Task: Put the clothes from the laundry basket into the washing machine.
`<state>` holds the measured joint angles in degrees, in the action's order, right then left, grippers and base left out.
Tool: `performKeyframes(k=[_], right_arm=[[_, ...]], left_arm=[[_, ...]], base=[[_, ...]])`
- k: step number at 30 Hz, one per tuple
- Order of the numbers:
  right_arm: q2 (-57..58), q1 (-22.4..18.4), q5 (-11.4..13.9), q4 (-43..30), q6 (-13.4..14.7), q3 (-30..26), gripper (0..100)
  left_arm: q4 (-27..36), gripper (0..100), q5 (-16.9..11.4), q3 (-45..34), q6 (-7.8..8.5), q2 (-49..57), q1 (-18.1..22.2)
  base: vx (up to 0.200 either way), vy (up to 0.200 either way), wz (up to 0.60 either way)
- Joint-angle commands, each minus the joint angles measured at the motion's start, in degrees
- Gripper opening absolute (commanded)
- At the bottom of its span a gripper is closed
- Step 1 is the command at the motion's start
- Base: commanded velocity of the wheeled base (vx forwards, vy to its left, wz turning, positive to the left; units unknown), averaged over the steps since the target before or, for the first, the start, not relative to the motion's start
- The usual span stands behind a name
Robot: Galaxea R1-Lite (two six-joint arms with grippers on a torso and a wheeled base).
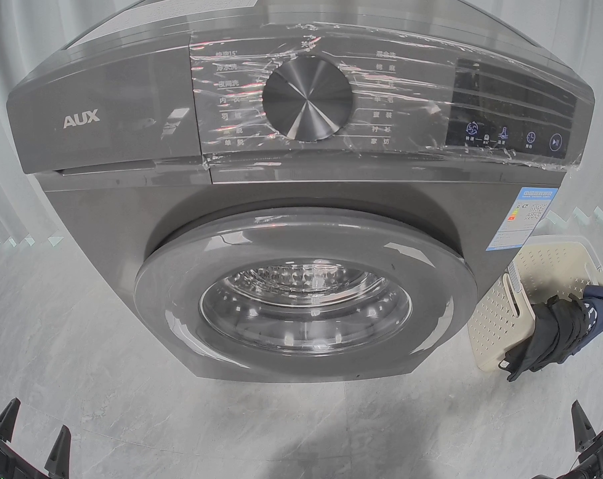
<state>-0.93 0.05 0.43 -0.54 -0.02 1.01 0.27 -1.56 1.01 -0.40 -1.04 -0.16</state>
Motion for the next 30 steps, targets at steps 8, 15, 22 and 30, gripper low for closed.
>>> performKeyframes(k=[8, 15, 22, 30], right_arm=[[0.9, 0.0, 0.0, 0.0, 0.0, -0.9, 100], [-3.0, 0.7, 5.1, -2.5, -0.1, 10.0, 100], [-25.0, 1.1, 11.6, 3.2, 0.7, 10.5, 100], [-43.3, 9.4, 15.8, 14.2, -3.9, 10.9, 100]], left_arm=[[0.0, 100, 0.0, -0.9, -0.13, 1.0, 0.0], [0.0, 100, 0.0, -0.9, -0.04, 1.0, 0.0], [0.0, 100, 0.0, -0.9, -0.21, 1.0, 0.0], [0.0, 100, 0.0, -0.9, -0.30, 0.9, 0.0]], base=[[0.000, 0.000, 0.00], [0.000, 0.000, 0.00], [0.000, 0.000, 0.00], [0.000, 0.000, 0.00]])
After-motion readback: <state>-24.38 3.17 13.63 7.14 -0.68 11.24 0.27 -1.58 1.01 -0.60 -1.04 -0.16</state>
